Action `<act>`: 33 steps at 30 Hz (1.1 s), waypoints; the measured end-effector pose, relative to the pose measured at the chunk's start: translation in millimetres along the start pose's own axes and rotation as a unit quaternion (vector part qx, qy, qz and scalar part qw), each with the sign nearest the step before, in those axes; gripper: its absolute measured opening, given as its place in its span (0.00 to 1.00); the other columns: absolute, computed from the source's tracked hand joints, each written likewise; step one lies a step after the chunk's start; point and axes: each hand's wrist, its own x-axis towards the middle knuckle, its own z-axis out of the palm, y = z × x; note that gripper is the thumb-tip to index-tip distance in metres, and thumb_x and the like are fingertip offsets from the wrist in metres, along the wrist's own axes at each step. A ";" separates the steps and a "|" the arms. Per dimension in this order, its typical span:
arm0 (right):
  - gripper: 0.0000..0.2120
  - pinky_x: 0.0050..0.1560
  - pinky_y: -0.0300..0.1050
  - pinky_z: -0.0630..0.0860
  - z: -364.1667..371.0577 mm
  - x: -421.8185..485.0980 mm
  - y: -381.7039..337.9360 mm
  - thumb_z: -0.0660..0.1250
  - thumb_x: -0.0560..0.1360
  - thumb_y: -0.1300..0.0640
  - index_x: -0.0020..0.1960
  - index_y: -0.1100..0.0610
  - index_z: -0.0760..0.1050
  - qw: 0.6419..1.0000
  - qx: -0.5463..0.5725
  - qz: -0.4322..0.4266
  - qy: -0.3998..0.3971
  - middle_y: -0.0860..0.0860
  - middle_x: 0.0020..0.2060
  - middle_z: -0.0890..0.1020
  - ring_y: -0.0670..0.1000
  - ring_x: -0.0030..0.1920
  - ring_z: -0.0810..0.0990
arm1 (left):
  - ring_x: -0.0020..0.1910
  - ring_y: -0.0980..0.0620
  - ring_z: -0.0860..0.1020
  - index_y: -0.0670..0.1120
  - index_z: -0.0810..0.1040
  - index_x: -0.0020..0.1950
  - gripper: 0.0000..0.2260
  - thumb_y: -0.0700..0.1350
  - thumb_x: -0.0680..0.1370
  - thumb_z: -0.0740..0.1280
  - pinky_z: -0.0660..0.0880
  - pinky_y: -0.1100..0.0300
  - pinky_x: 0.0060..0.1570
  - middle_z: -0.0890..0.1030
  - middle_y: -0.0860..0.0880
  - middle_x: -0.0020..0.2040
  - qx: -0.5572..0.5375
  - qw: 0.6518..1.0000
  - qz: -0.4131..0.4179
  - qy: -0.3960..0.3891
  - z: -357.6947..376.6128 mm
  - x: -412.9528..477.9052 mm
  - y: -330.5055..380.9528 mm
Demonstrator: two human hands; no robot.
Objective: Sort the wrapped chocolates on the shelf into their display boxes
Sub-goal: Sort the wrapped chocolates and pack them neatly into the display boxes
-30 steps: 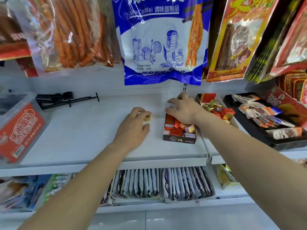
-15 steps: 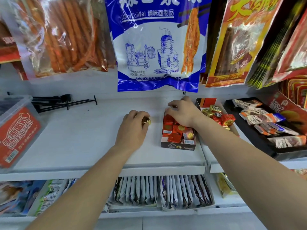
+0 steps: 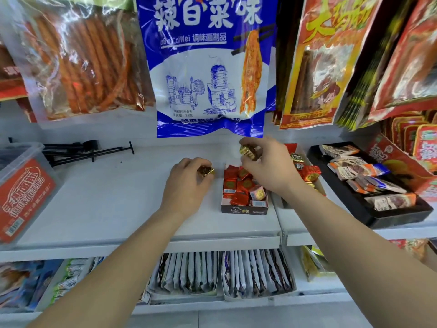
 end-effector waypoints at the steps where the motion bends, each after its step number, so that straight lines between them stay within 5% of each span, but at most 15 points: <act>1: 0.19 0.52 0.34 0.71 -9.2 -12.2 0.0 0.69 0.75 0.57 0.66 0.49 0.76 1.000 -0.003 0.000 0.005 0.48 0.60 0.79 0.46 0.56 0.76 | 0.51 0.54 0.75 0.54 0.78 0.59 0.10 0.50 0.79 0.68 0.74 0.62 0.48 0.77 0.54 0.54 -0.021 1.000 -0.002 -0.002 -3.2 -1.6 12.7; 4: 0.19 0.57 0.37 0.70 -39.3 -48.9 9.8 0.69 0.75 0.58 0.66 0.53 0.77 0.999 -0.016 0.002 0.032 0.50 0.59 0.80 0.47 0.57 0.77 | 0.45 0.58 0.78 0.56 0.79 0.57 0.09 0.51 0.77 0.70 0.76 0.63 0.45 0.79 0.58 0.51 -0.092 0.995 0.012 -0.025 -7.3 -8.6 55.4; 7: 0.19 0.44 0.26 0.65 -67.8 -70.9 31.3 0.69 0.74 0.60 0.65 0.53 0.78 0.998 -0.027 0.026 0.058 0.47 0.50 0.78 0.38 0.42 0.73 | 0.43 0.60 0.79 0.54 0.81 0.54 0.08 0.48 0.76 0.72 0.78 0.61 0.45 0.81 0.58 0.48 -0.126 0.990 0.037 -0.057 4.8 -11.9 93.0; 9: 0.20 0.37 0.31 0.63 -79.2 -71.9 45.0 0.70 0.75 0.59 0.66 0.52 0.78 0.996 -0.045 0.050 0.054 0.47 0.46 0.75 0.42 0.39 0.73 | 0.43 0.60 0.79 0.53 0.81 0.54 0.08 0.47 0.75 0.73 0.79 0.60 0.45 0.82 0.56 0.47 -0.143 0.987 0.027 -0.068 19.8 -6.8 112.4; 13: 0.21 0.45 0.37 0.65 -87.9 -62.2 58.7 0.70 0.74 0.59 0.66 0.50 0.78 0.996 -0.069 0.050 0.025 0.48 0.47 0.75 0.48 0.45 0.74 | 0.43 0.57 0.79 0.53 0.80 0.54 0.08 0.48 0.76 0.72 0.72 0.65 0.38 0.81 0.55 0.48 -0.131 0.991 0.001 -0.041 49.2 17.0 141.8; 18: 0.23 0.51 0.39 0.70 -92.0 -72.5 72.8 0.73 0.73 0.59 0.67 0.49 0.76 0.997 -0.060 0.040 -0.016 0.48 0.53 0.73 0.47 0.46 0.74 | 0.50 0.54 0.80 0.53 0.82 0.56 0.10 0.46 0.76 0.73 0.79 0.55 0.52 0.83 0.53 0.53 -0.101 0.993 0.013 -0.059 76.9 35.4 154.5; 24: 0.16 0.43 0.27 0.69 -89.9 -82.5 79.6 0.74 0.73 0.56 0.61 0.49 0.79 0.998 -0.037 0.045 0.004 0.46 0.55 0.75 0.41 0.43 0.77 | 0.56 0.56 0.79 0.52 0.80 0.65 0.16 0.41 0.78 0.69 0.77 0.60 0.57 0.81 0.52 0.59 -0.126 0.987 0.043 -0.089 59.4 16.6 151.7; 29: 0.09 0.46 0.42 0.76 -94.0 -98.9 53.2 0.70 0.75 0.54 0.56 0.51 0.80 0.998 -0.062 0.018 0.026 0.44 0.52 0.74 0.46 0.45 0.77 | 0.51 0.58 0.78 0.53 0.82 0.53 0.07 0.43 0.77 0.70 0.76 0.62 0.52 0.80 0.57 0.53 -0.076 0.996 0.022 -0.037 10.1 -27.1 126.2; 33: 0.13 0.53 0.44 0.75 -75.8 -113.3 18.0 0.66 0.78 0.53 0.62 0.51 0.78 0.997 -0.041 0.011 -0.071 0.47 0.56 0.75 0.47 0.50 0.77 | 0.54 0.56 0.75 0.53 0.79 0.59 0.11 0.46 0.77 0.70 0.71 0.62 0.55 0.76 0.52 0.58 -0.041 0.995 -0.063 -0.065 -11.0 -58.0 96.9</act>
